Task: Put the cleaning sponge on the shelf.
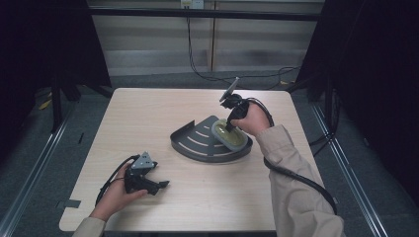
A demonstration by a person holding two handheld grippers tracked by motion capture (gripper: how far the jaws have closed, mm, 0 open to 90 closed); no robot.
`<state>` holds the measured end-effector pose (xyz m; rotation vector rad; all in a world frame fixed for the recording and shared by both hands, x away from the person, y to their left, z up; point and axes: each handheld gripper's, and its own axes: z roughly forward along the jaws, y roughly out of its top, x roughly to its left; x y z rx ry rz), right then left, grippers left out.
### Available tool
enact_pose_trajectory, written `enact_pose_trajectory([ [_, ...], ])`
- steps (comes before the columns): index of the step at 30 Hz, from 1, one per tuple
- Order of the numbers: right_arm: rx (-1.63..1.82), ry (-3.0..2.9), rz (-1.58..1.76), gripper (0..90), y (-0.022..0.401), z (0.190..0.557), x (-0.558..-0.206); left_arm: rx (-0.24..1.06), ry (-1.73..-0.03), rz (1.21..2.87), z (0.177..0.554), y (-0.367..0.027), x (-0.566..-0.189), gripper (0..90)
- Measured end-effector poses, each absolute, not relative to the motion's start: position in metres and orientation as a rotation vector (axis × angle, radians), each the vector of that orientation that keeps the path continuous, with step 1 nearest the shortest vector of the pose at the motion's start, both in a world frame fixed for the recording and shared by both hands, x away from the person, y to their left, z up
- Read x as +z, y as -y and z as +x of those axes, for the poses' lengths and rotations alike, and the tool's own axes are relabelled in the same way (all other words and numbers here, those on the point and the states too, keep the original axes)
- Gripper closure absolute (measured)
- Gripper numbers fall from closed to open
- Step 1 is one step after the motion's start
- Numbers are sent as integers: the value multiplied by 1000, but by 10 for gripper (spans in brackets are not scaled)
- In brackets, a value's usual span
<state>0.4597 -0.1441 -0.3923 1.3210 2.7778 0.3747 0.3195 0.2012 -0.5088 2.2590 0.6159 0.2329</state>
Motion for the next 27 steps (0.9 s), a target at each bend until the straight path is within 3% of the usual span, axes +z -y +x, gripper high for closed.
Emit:
enact_pose_trajectory([
  [27, 345, -2793, 1344, 717, 153, 460, -414, 225, -618, 2251, 319, -201, -509, 137],
])
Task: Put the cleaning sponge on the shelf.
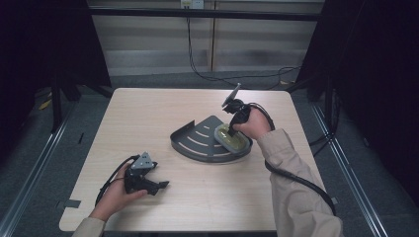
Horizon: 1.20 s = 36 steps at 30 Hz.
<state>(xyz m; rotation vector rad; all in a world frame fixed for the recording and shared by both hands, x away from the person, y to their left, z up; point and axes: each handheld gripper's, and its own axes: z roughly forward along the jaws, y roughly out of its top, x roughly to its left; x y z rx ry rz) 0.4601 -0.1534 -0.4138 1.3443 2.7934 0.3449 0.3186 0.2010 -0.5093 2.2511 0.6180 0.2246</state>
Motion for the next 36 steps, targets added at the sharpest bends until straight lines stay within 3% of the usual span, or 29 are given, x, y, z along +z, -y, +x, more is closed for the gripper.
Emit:
enact_pose_trajectory([
  [36, 317, -2776, 1343, 682, 155, 459, -419, 226, -618, 2252, 318, -201, -509, 137],
])
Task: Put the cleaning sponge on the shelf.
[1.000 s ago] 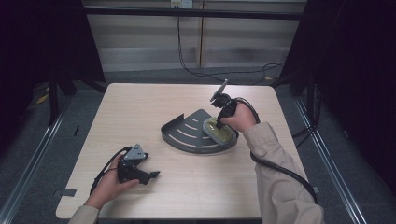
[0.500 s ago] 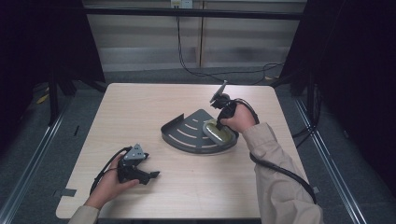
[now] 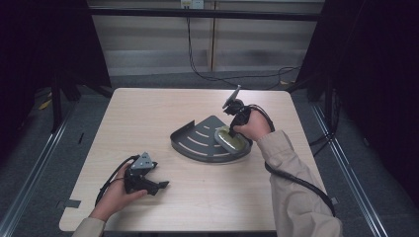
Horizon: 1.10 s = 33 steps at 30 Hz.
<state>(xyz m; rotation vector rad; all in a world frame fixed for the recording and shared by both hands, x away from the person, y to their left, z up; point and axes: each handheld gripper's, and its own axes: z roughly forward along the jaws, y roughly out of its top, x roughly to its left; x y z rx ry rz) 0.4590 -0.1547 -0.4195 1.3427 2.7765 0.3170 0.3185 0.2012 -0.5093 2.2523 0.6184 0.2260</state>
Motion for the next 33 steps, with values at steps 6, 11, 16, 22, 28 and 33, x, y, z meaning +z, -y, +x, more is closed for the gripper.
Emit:
enact_pose_trajectory([
  [6, 315, -2767, 1337, 632, 156, 458, -418, 226, -618, 2252, 319, -201, -509, 137],
  [11, 331, -2750, 1343, 528, 156, 456, -414, 226, -618, 2250, 318, -201, -509, 137],
  [16, 361, -2735, 1331, 416, 158, 452, -408, 226, -612, 2253, 318, -202, -509, 137],
  [22, 402, -2693, 1328, 310, 163, 445, -401, 228, -615, 2253, 318, -202, -509, 138],
  [28, 418, -2696, 1309, 271, 169, 438, -399, 225, -615, 2252, 318, -202, -509, 138],
  [33, 440, -2687, 1319, 255, 175, 432, -395, 225, -614, 2252, 318, -202, -509, 138],
])
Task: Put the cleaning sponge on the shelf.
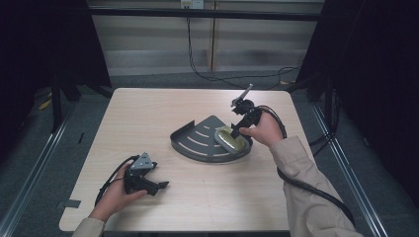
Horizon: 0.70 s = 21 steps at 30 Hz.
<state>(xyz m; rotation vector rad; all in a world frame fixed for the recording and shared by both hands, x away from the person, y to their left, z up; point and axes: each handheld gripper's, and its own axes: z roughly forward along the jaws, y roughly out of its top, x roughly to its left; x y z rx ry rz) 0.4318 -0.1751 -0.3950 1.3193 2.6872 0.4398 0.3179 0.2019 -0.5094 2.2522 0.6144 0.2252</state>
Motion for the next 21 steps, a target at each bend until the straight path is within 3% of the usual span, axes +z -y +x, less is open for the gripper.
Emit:
enact_pose_trajectory([
  [21, 505, -2687, 1318, 202, 210, 405, -397, 224, -616, 2251, 318, -202, -509, 138],
])
